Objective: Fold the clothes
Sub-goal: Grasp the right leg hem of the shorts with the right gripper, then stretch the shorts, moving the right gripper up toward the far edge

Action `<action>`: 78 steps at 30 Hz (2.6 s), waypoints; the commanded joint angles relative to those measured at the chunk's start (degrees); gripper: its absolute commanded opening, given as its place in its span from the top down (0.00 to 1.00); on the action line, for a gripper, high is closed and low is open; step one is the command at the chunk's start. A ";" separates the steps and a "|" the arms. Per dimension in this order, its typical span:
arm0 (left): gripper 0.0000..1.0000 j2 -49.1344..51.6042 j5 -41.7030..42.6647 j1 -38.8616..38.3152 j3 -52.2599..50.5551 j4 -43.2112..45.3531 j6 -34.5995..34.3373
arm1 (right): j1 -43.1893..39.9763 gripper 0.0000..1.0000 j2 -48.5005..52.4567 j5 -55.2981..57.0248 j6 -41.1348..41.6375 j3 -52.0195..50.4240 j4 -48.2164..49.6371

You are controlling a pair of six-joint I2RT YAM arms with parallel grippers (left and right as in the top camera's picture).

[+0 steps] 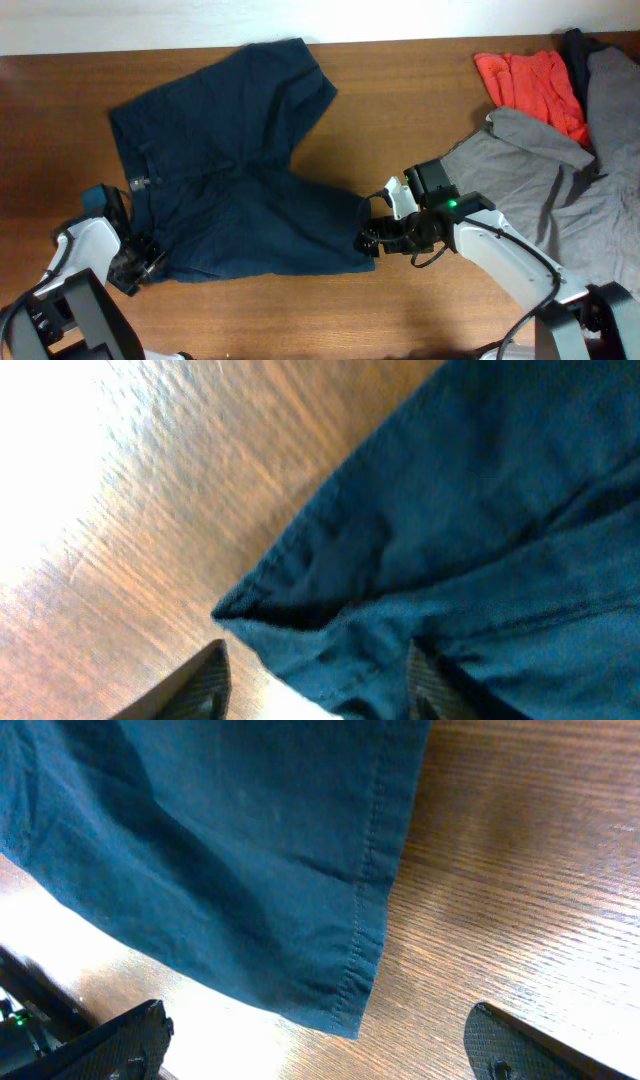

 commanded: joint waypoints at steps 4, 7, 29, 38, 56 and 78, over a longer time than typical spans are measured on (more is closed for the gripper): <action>0.20 0.33 0.04 0.15 -0.90 -1.53 -0.90 | 0.52 0.02 2.16 0.70 0.48 -0.39 0.15; 0.20 0.33 0.63 0.15 -1.42 1.60 -1.16 | 0.52 0.02 2.16 0.70 0.48 -0.39 0.39; 1.00 -11.85 2.62 0.15 -4.20 1.05 -1.09 | 3.96 0.02 2.27 -1.49 3.76 -1.51 -3.72; 1.00 -13.66 2.60 0.15 -4.20 -2.23 -0.50 | 10.05 0.08 6.10 -0.35 9.49 -1.90 -2.82; 1.00 -14.40 6.25 0.15 0.76 -11.61 6.95 | -0.39 0.96 -7.17 21.46 11.80 10.29 -18.47; 1.00 -33.73 27.34 0.15 3.54 -12.26 11.43 | -7.48 0.96 -13.86 33.79 -1.22 39.50 -26.91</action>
